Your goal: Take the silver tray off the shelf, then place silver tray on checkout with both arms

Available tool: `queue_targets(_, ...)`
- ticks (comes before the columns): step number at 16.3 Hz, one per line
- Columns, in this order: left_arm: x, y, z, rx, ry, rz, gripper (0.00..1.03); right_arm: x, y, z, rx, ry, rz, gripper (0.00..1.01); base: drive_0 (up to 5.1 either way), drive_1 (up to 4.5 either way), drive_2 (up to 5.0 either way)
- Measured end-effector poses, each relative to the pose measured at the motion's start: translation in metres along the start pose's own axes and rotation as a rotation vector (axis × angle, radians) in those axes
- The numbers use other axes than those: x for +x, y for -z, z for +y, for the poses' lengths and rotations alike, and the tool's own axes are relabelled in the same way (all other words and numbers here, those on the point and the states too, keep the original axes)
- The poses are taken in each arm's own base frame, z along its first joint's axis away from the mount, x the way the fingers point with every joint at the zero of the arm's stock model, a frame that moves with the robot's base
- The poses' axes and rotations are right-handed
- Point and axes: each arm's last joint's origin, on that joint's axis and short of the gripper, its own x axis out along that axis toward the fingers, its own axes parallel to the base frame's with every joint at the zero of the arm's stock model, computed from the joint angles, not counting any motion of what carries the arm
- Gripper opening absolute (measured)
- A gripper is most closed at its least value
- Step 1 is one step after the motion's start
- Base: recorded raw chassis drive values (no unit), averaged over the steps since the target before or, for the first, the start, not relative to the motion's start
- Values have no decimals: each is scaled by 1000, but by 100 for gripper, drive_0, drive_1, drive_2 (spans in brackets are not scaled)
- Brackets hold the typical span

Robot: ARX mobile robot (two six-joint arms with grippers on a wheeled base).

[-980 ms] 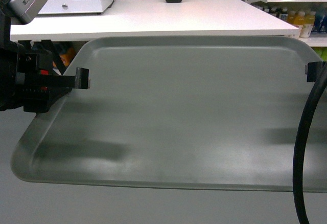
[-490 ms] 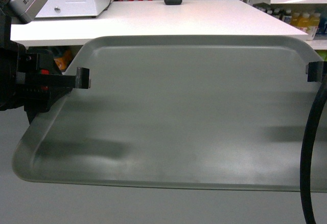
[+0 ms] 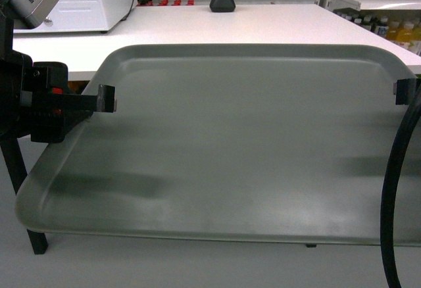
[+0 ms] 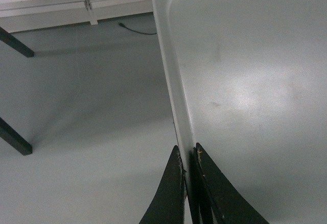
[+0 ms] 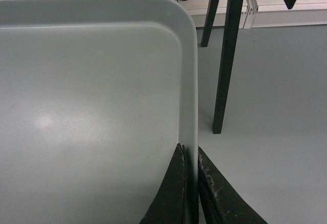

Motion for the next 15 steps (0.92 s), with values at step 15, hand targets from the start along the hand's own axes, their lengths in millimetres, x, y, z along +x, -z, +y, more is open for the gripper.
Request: queue_targets(15, 0, 1, 0, 0, -1, 6, 3, 0, 0, 0, 0, -1, 0, 3, 3, 422, -415)
